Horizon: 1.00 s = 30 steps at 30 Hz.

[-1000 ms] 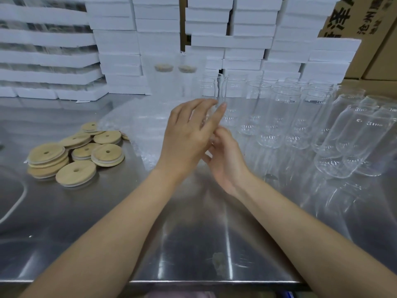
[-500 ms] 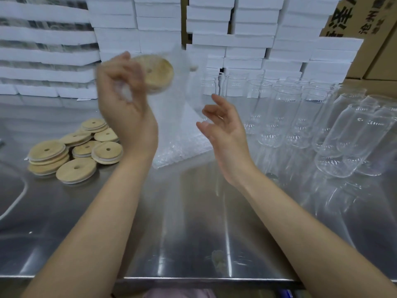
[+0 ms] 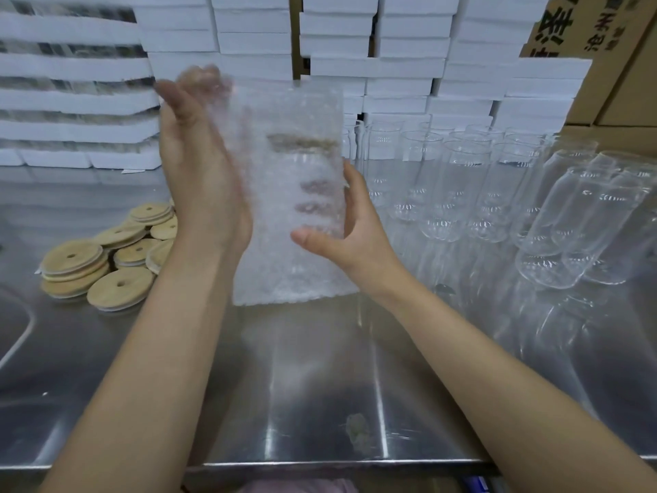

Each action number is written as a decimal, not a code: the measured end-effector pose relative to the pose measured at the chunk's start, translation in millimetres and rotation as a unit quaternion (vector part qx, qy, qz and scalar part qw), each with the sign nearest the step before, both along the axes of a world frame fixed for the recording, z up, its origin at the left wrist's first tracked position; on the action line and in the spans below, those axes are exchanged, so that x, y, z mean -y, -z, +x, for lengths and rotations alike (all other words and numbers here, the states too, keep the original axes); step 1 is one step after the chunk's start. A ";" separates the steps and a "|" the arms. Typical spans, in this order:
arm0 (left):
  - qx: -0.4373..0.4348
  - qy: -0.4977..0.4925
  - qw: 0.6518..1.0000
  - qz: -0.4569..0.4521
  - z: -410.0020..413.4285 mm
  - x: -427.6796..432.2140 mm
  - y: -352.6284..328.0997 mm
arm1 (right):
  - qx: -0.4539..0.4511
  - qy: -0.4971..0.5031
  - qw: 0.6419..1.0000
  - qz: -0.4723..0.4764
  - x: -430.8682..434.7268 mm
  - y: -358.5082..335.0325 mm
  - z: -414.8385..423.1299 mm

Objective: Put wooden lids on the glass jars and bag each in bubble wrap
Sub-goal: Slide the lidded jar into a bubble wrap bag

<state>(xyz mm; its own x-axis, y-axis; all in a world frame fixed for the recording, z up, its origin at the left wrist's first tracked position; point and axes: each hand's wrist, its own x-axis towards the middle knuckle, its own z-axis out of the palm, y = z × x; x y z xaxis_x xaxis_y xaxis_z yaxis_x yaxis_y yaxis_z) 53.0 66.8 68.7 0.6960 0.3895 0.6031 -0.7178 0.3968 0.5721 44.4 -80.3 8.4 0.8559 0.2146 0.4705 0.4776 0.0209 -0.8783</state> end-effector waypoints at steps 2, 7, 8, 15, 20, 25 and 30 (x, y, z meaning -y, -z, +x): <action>-0.109 0.006 0.993 0.043 7.3 1.1 8.3 | -0.028 0.024 0.998 0.048 7.2 -3.7 6.1; -0.312 0.103 0.891 0.312 5.4 19.5 28.5 | -0.115 0.031 0.990 0.074 34.7 1.4 21.3; -0.297 0.138 0.870 0.368 3.8 22.5 32.9 | -0.103 0.029 0.992 0.059 37.9 4.5 22.7; -0.276 0.159 0.908 0.271 6.3 25.6 45.1 | -0.107 -0.024 0.994 0.015 40.4 5.3 34.1; -0.256 0.178 0.936 0.162 7.8 26.7 46.0 | -0.268 0.015 0.962 -0.038 47.7 13.6 38.6; -0.193 0.144 0.941 0.238 9.2 25.5 49.3 | -0.190 0.085 0.973 -0.097 43.2 16.6 39.2; -0.133 0.134 0.918 0.348 10.4 29.4 60.4 | -0.033 0.197 0.956 -0.216 47.1 23.6 39.1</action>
<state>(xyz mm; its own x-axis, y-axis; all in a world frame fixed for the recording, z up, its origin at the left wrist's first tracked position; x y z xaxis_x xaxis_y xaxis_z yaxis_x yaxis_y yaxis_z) 63.4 37.3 8.3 0.8699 -0.2325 0.4349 -0.4447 0.0116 0.8956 83.4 -127.4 -15.2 0.9351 0.0320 0.3529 0.3172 -0.5194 -0.7934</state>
